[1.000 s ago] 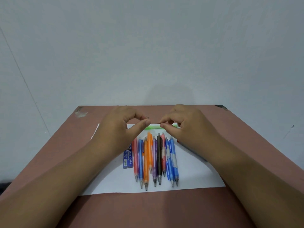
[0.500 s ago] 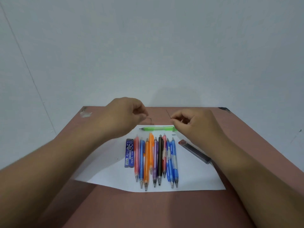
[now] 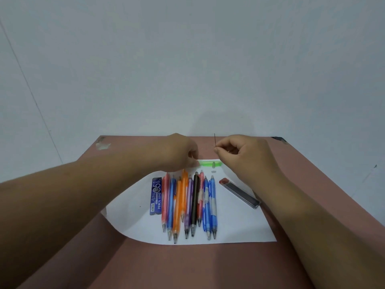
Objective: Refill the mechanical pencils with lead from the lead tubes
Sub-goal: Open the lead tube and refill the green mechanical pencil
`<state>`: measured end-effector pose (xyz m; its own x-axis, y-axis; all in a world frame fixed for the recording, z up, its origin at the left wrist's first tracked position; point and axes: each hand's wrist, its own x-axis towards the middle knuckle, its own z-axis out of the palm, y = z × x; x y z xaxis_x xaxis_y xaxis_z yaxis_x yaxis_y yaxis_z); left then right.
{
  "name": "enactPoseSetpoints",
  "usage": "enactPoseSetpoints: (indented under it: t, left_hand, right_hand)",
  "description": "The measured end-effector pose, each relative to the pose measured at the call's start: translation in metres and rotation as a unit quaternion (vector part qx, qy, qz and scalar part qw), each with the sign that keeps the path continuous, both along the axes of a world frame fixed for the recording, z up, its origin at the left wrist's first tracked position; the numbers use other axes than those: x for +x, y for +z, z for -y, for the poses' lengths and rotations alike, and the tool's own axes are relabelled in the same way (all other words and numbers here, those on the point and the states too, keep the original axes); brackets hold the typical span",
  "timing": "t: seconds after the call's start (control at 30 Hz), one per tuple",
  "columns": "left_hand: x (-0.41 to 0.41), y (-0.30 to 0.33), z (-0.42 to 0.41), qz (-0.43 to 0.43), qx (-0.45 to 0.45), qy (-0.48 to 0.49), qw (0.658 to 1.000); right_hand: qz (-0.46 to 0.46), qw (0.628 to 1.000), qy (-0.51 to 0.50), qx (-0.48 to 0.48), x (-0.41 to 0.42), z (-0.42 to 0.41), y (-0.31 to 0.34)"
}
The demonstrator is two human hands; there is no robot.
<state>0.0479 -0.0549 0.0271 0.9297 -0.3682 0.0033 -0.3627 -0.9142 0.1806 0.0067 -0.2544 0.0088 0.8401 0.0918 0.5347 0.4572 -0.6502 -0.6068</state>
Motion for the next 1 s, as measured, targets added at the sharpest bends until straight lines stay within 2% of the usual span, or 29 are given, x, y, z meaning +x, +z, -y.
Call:
enactPoseSetpoints:
  t: [0.17,0.3,0.4,0.5,0.6,0.8,1.0]
  left_hand:
    - [0.006,0.002,-0.004,-0.023,0.026,-0.003,0.999]
    - [0.003,0.003,-0.008,0.014,0.07,-0.012,0.997]
    - [0.0,0.003,-0.016,0.053,0.066,-0.002,0.996]
    - [-0.007,0.001,-0.021,0.087,0.035,0.023,0.995]
    - [-0.016,-0.002,-0.023,0.127,0.014,0.048,0.991]
    - [-0.036,-0.023,-0.022,0.206,-0.187,0.08,0.957]
    - [-0.032,-0.037,-0.03,0.236,-0.235,0.055,0.941]
  right_hand:
    - [0.005,1.0,0.0,-0.003,0.0,-0.001,0.0]
    - [0.0,1.0,-0.005,0.009,0.0,0.0,0.001]
    - [0.005,1.0,-0.007,0.017,0.0,0.0,0.002]
    - [0.005,1.0,-0.006,0.021,-0.002,-0.002,0.004]
    - [0.001,0.997,-0.004,0.072,-0.007,-0.003,0.007]
    - [0.026,0.988,0.037,0.145,-0.021,-0.009,0.017]
    - [0.028,0.985,0.082,0.15,-0.031,-0.018,0.02]
